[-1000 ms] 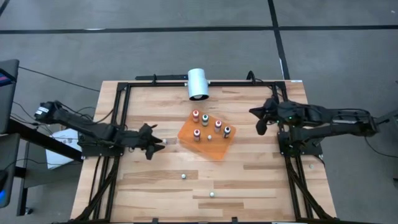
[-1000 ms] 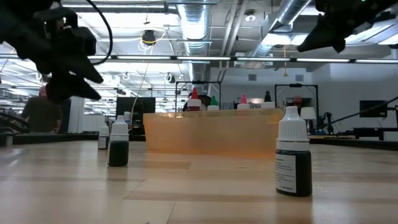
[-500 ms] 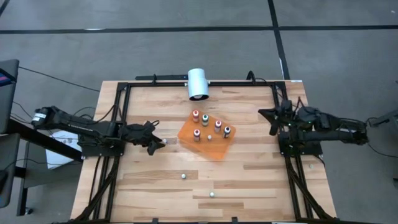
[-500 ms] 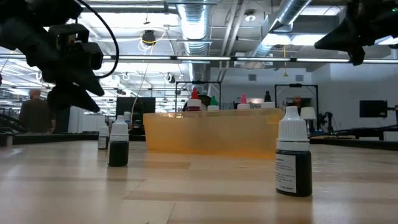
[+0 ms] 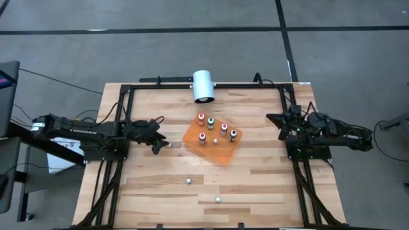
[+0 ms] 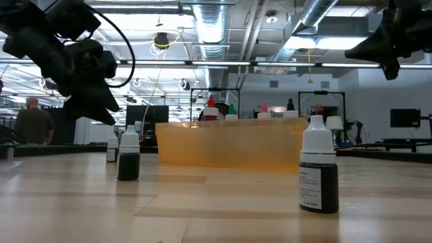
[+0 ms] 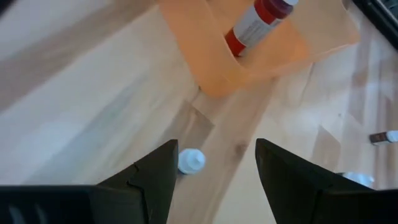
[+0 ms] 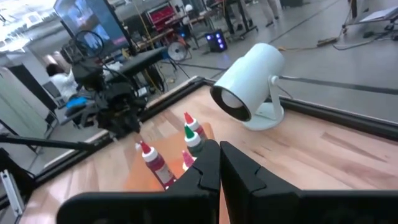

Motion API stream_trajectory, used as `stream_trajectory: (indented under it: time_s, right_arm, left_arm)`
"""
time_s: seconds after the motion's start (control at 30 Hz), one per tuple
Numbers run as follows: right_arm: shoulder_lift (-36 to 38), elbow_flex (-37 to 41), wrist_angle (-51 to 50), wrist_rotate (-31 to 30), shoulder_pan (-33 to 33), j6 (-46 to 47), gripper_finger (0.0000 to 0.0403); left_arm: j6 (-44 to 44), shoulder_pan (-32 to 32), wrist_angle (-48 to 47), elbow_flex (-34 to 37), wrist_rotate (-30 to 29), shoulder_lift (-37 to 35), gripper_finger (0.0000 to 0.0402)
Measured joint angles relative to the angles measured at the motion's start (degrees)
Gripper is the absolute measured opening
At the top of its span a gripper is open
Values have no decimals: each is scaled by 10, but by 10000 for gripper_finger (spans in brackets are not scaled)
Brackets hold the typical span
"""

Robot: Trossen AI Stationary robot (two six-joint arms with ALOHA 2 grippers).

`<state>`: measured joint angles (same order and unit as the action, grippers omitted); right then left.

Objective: Pick & Place food coloring
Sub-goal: Put the blue food coloring bottle into the bin

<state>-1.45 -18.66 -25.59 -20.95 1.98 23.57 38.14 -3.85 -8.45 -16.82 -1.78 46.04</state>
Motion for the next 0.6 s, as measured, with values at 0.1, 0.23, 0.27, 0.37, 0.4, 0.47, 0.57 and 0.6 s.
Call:
stream_trajectory:
  time_s: [0.1,0.23,0.27,0.37,0.4,0.47,0.57,0.6]
  right_arm:
    - [0,0,-2,-1,0,0,1]
    - [0,0,-5,-9,0,0,1]
    - [0,0,-6,-9,0,0,1]
    - [0,0,-6,-16,0,0,1]
    - [0,0,-6,-17,0,0,1]
    - [0,0,-6,-17,0,0,1]
    - [0,0,-6,-17,0,0,1]
    - [0,0,-6,-17,0,0,1]
  left_arm:
    - [-27,-15,-3,0,0,0,206]
    - [-46,-26,-3,0,-1,0,206]
    - [-47,-26,-3,0,-1,0,206]
    - [-47,-26,-3,0,-1,0,206]
    - [-47,-26,-3,0,-1,0,206]
    - [-45,-26,-3,0,-1,0,206]
    - [-42,-26,-3,0,-1,0,206]
    - [-41,-26,-3,0,-1,0,206]
